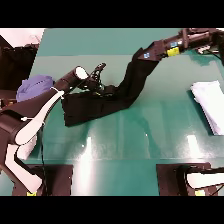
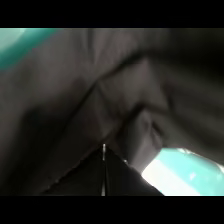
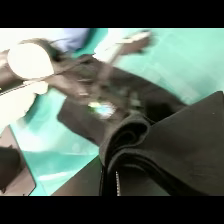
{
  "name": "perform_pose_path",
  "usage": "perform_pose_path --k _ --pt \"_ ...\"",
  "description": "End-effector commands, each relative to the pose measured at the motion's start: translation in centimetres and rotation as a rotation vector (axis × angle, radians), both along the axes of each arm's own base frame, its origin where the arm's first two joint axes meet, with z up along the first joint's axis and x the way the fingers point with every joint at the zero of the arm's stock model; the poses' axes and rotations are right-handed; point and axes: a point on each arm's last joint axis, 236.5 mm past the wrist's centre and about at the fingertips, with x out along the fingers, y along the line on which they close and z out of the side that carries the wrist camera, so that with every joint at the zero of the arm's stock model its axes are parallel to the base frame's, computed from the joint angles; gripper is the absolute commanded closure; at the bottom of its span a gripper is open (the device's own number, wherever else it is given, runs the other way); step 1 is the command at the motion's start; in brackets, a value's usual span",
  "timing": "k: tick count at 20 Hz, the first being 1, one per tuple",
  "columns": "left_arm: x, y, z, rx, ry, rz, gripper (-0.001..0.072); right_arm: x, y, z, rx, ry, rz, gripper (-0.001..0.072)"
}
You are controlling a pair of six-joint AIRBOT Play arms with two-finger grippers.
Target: Fold the shirts.
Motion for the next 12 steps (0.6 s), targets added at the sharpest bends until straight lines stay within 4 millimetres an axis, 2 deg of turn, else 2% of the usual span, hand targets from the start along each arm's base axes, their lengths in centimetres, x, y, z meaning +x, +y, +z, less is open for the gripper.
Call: perform_pose_path --k 1,4,6,9,12 --pt "0.3 -0.6 -0.7 -0.003 0.005 0.005 0.0679 -1.5 3.6 0.5 0.013 -0.011 0.063 0.0693" --pt "0.4 0.1 -0.2 -0.005 0.020 -0.002 0.0680 -1.9 5.7 0.4 0.023 -0.023 0.084 0.0693" --pt "1.0 1.6 1.1 -0.004 0.031 -0.019 0.0680 -2.0 7.1 0.4 0.034 -0.036 0.090 0.0693" --pt "3.6 6.2 5.7 0.014 -0.055 0.021 0.0680 -2.4 9.4 -0.3 0.045 -0.034 0.112 0.0693" --pt "6.0 13.3 12.2 0.063 -0.201 0.121 0.0679 -2.3 12.1 -1.7 0.055 -0.031 0.121 0.0692"
